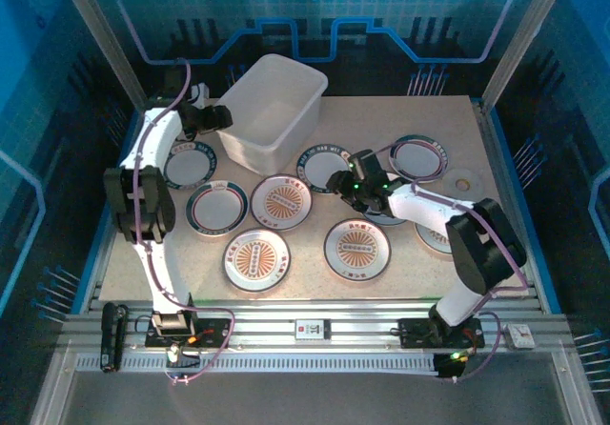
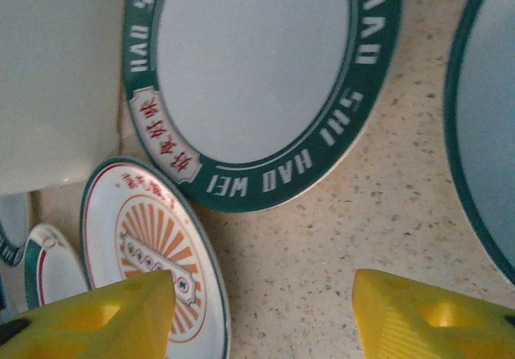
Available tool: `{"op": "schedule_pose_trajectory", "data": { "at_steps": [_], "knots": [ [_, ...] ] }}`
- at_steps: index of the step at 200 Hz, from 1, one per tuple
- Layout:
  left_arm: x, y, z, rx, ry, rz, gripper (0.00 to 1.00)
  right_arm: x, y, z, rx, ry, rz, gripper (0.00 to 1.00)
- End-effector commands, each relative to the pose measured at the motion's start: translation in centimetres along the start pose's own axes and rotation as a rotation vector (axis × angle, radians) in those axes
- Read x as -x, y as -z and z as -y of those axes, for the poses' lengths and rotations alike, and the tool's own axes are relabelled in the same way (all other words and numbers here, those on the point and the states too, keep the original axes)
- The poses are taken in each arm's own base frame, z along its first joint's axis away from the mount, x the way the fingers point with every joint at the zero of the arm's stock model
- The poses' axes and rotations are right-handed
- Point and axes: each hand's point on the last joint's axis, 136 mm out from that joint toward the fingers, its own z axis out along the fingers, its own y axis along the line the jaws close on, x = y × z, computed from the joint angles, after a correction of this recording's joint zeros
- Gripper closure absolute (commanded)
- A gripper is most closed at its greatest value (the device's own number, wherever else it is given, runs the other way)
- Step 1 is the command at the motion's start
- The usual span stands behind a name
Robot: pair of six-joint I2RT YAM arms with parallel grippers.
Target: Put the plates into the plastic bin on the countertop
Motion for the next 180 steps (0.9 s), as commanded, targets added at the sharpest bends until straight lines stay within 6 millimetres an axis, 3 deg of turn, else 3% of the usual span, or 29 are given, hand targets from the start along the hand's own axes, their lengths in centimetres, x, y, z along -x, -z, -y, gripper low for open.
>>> {"op": "schedule_pose_trajectory", "data": {
  "at_steps": [1, 108, 180],
  "knots": [
    [2.3, 3.9, 2.1, -0.077, -0.005, 0.107, 0.21, 0.8, -1.0, 1.1, -0.064, -0.1, 0.045, 0.39],
    [1.9, 5.9, 2.5, -0.08, 0.006, 0.139, 0.2, 1.6, -5.2, 0.9, -0.054, -0.232, 0.048, 0.47],
    [1.3, 5.1, 2.3, -0.088, 0.024, 0.122, 0.2, 1.9, -7.1, 1.4, -0.059, -0.256, 0.072, 0.61]
  ]
}}
